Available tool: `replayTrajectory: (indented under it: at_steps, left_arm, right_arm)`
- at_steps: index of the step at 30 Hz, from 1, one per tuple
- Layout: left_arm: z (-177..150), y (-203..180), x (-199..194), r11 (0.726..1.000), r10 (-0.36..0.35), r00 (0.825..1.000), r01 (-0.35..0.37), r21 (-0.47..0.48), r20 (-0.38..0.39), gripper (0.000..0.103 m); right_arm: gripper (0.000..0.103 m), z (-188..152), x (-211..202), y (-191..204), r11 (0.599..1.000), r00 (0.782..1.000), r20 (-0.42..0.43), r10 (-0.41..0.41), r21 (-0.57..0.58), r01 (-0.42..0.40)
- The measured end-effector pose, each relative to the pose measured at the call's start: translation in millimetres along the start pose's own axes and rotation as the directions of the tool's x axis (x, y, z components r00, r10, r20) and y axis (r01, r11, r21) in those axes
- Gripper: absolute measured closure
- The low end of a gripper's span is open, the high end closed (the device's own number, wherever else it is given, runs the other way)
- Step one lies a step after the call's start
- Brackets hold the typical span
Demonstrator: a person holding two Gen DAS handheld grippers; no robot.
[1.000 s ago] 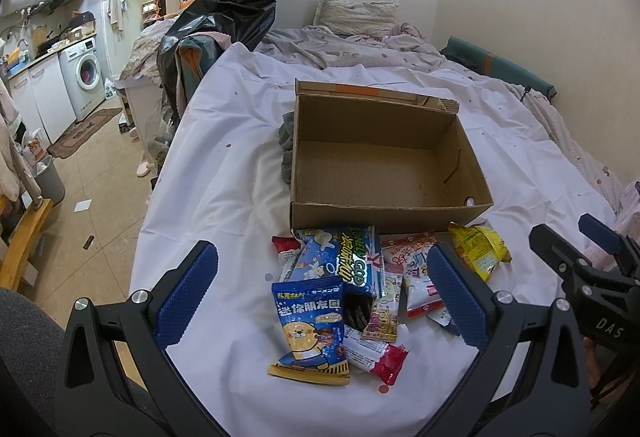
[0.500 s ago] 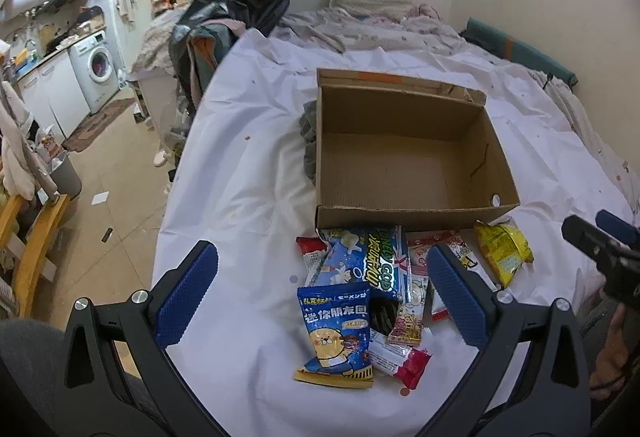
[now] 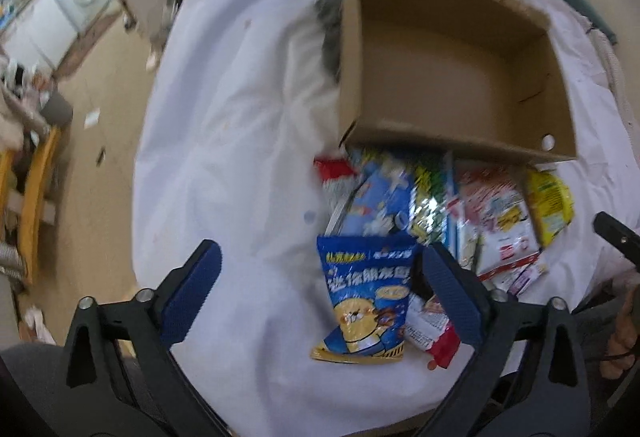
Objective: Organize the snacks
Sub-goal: 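Grasp the blue bear packet with left tool while right tool grasps the yellow chip bag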
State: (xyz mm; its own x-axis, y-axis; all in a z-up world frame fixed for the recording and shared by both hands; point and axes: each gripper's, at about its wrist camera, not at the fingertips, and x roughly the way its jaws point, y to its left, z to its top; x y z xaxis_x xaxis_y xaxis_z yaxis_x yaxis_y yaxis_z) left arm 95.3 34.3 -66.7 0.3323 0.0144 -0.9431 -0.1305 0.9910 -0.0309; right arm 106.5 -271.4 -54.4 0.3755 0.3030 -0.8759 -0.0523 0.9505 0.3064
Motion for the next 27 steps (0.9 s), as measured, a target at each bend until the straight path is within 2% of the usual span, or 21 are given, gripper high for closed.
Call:
replayTrajectory:
  at_steps: [3,6,10,13,14,15,18,22,24,27]
  left_arm:
    - [-8.4,-7.5,21.6,1.0,-0.028,0.997,0.028,-0.007,-0.078,0.005]
    - [-22.8,-23.5,38.2,0.999,-0.035,0.989,0.04,0.032,-0.142,0.005]
    - [-43.7,-26.0,51.3,0.998,-0.028,0.982,0.036,0.044,-0.186,0.008]
    - [-54.7,-22.4,60.1,0.999,-0.023,0.975,0.031,0.034,-0.223,0.024]
    - [-57.0,-20.4,63.0,0.999,-0.037,0.971,0.043,0.023,-0.238,0.035]
    - [-59.2,-18.1,65.5,0.998,-0.053,0.967,0.058,0.012,-0.248,0.054]
    - [-65.2,-13.5,68.3,0.998,-0.049,0.968,0.055,0.018,-0.245,0.073]
    - [-60.8,-6.2,44.0,0.997,-0.067,0.973,0.074,0.026,-0.221,0.074]
    - [-59.0,2.8,34.3,0.997,-0.07,0.978,0.074,0.014,-0.197,0.074]
    - [-53.0,12.2,27.2,0.996,-0.085,0.982,0.081,-0.026,-0.167,0.074]
  right_arm:
    - [0.0,-1.0,-2.6,-2.5,1.0,1.0,0.018,-0.019,0.008,0.018]
    - [0.0,-1.5,0.3,-4.2,1.0,1.0,0.006,-0.021,0.007,0.021]
    - [0.0,-0.4,0.6,-8.3,1.0,1.0,0.001,-0.021,0.017,0.021]
    - [0.0,1.3,-0.5,-12.2,0.999,1.0,0.006,-0.017,0.035,0.017]
    - [0.0,2.4,0.1,-12.9,0.999,1.0,0.005,-0.017,0.039,0.017]
    - [0.0,3.1,0.5,-13.5,0.999,1.0,0.004,-0.017,0.044,0.017]
    - [0.0,5.7,0.5,-17.7,0.997,0.999,0.013,-0.041,0.066,0.04]
    - [0.0,12.1,2.6,-34.1,0.99,0.998,-0.003,-0.057,0.128,0.057]
    - [0.0,18.0,11.1,-41.5,0.985,0.993,-0.037,-0.109,0.129,0.113]
    - [0.0,26.5,38.8,-41.9,0.983,0.978,-0.137,-0.156,0.076,0.167]
